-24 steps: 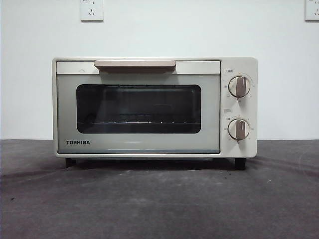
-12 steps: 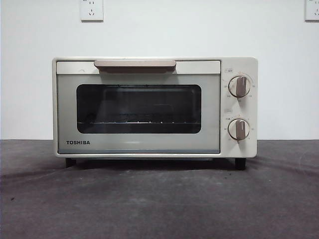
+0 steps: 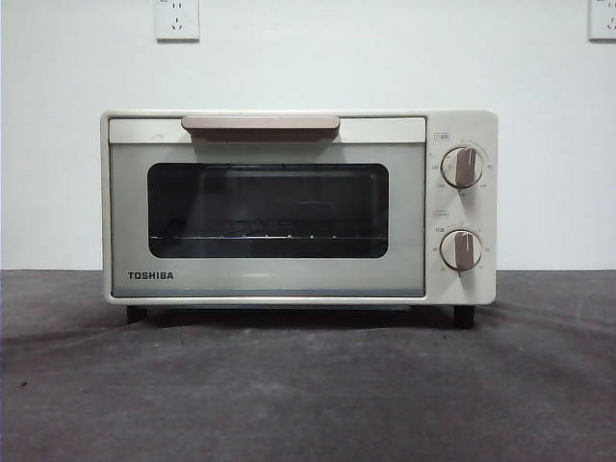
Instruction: The left arm flap open the oven, the right arm pick bread and place it into oven, the left arm flap close the oven
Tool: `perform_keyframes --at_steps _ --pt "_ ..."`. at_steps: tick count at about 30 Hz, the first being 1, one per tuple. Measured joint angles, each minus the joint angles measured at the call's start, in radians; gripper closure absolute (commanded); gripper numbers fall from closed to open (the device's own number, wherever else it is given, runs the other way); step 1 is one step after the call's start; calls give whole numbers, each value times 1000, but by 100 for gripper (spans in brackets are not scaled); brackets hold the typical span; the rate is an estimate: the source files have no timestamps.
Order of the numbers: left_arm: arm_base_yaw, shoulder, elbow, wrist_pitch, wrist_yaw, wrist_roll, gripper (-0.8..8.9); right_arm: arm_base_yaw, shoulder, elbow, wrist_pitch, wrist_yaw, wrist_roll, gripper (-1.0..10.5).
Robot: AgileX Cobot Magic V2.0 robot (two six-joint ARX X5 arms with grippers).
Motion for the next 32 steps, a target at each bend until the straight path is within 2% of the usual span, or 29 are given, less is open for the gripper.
perform_keyframes --at_steps 4,7,15,22,25,26,28,32 --pt "0 0 0 -1 0 0 282 0 75 -134 89 31 58 402" --pt "0 0 0 -2 0 0 282 0 144 -153 134 57 106 402" --pt "-4 0 0 -2 0 -17 282 0 300 -151 229 99 134 415" --pt "-4 0 0 -2 0 -20 282 0 395 -151 234 98 124 607" --pt "-4 0 0 -2 0 -19 285 0 408 -151 235 39 116 749" --pt "-4 3 0 -3 0 -19 297 0 408 -151 239 9 111 797" --pt "-5 13 0 -2 0 -18 366 0 406 -151 241 -20 104 821" --pt "-19 72 12 -3 0 -15 618 0 365 -141 221 -45 96 821"
